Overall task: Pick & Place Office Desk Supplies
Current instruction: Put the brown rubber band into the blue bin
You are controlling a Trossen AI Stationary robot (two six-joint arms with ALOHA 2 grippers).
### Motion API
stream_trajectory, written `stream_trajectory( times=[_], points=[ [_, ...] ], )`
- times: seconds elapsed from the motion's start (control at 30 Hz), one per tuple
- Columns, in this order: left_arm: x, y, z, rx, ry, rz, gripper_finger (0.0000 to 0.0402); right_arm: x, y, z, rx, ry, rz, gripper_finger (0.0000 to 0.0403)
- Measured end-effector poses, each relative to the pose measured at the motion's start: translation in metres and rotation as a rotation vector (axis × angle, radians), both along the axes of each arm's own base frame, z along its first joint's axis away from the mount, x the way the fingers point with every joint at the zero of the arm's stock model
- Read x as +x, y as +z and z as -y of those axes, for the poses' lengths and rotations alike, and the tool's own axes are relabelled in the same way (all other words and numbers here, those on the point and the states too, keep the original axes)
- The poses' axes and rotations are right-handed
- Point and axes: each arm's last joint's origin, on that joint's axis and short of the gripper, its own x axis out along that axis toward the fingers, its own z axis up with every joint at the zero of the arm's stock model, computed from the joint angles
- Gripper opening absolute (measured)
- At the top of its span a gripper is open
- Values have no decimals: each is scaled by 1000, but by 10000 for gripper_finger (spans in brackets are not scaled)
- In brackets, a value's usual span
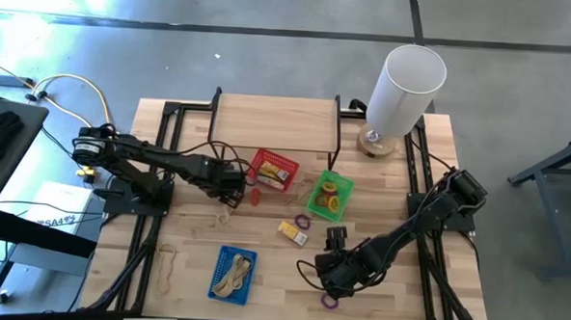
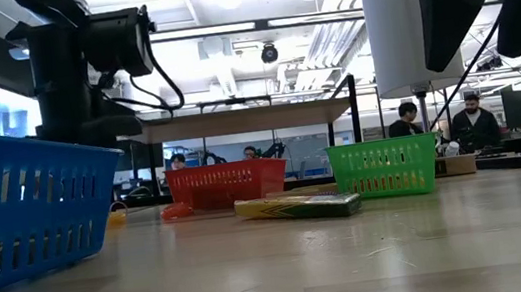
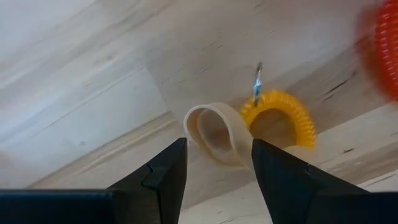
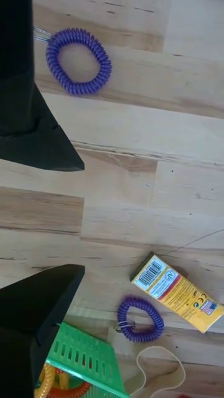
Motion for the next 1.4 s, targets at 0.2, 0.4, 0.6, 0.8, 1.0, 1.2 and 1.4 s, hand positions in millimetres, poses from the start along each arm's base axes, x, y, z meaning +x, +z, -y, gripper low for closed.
stream_trajectory(
  times=[0.2,0.4,0.6,0.8,1.0,1.2,1.4],
  points=[
    [1,-5,-2,-15,29,35,174,0,0,0,-1,3,4,246],
    [1,-5,-6,-52,47,38,174,0,0,0,-1,3,5,246],
    [1,-9,-5,-59,65,21,171,0,0,0,-2,3,5,246],
    [7,-22,-5,-55,27,-22,146,1,0,0,-1,6,7,246],
    [8,-20,-5,-45,14,-1,108,1,0,0,-1,6,8,246],
    [8,-15,-6,-8,21,30,56,1,0,0,0,7,9,246],
    [7,-2,-2,5,13,96,18,1,1,-1,-1,18,13,246]
  ],
)
